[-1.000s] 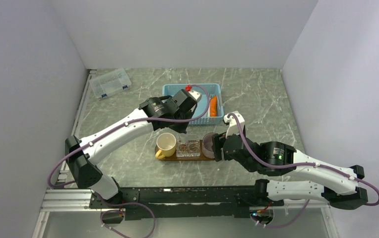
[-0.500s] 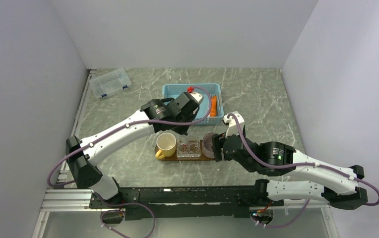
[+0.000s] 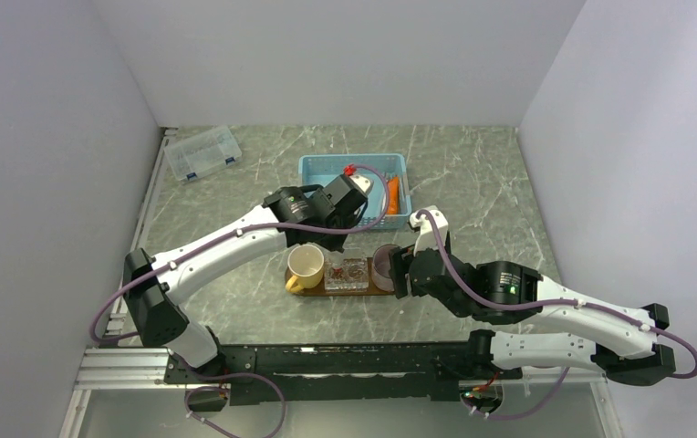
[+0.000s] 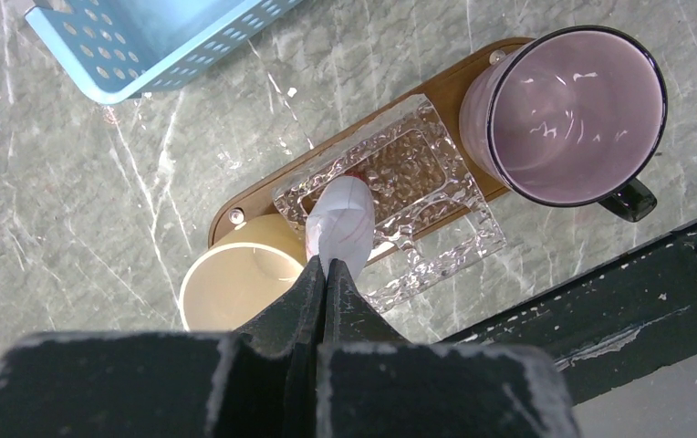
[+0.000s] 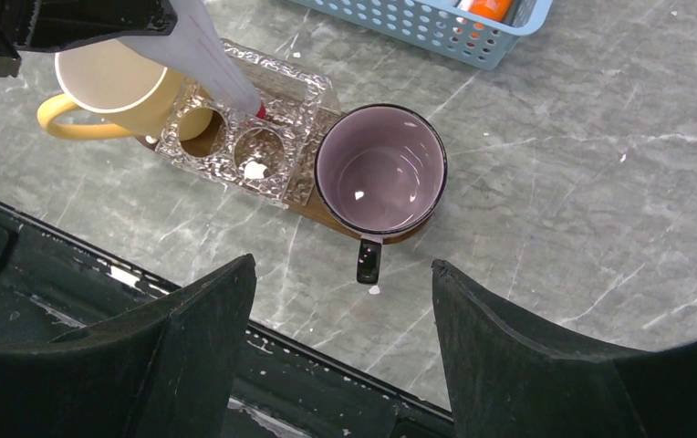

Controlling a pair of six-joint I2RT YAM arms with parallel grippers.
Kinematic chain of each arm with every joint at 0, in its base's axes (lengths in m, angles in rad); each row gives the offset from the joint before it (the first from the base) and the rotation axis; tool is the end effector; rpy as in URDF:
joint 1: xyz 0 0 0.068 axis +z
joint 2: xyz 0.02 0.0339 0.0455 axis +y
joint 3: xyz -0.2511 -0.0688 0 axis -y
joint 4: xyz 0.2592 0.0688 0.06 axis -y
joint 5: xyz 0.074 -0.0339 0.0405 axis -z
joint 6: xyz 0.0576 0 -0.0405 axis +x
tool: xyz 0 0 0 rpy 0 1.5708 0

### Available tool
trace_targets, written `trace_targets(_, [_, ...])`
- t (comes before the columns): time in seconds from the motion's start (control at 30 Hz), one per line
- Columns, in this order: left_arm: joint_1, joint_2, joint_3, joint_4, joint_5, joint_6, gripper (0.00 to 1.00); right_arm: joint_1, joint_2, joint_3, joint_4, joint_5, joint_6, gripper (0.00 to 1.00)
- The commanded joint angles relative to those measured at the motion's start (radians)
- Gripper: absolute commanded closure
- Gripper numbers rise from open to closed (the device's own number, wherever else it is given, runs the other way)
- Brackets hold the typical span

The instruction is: Prepare toiletry sets of a toothbrush and toothpaste on the tray

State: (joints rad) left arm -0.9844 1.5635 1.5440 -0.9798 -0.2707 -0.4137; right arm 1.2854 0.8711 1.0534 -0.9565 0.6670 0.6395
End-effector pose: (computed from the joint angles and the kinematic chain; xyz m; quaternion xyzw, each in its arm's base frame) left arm 0.2057 -0.2818 0.3106 0.2311 0.9229 -0.0806 0.2971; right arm 0.0870 0.1700 0.3282 -0.1560 0.8662 0.1283 0.4570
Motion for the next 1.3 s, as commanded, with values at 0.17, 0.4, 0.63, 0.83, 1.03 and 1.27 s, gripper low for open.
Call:
trace_targets(0.17, [-0.011,-0.023,-0.033,0.047,-0.010,-0.017,1.00,0.002,-0.001,-0.003,0.034,-0.006,0.011,0.27])
trace_targets(0.4, [-0.017,-0.013,-0.038,0.047,-0.026,-0.014,1.00,0.002,0.002,-0.003,0.035,-0.010,0.010,0.27])
trace_targets(0.63, [-0.022,-0.009,-0.053,0.053,-0.027,-0.019,1.00,0.002,0.003,-0.005,0.037,-0.008,0.009,0.27])
trace_targets(0.83, [-0.022,-0.005,-0.065,0.057,-0.031,-0.020,1.00,0.002,0.010,-0.003,0.041,-0.009,0.003,0.26])
trace_targets(1.03, [-0.022,-0.001,-0.074,0.069,-0.026,-0.018,1.00,0.001,0.013,-0.001,0.042,-0.007,-0.004,0.26])
trace_targets(1.27, [-0.022,0.009,-0.070,0.064,-0.025,-0.018,0.97,0.003,0.009,-0.006,0.042,-0.008,-0.001,0.26])
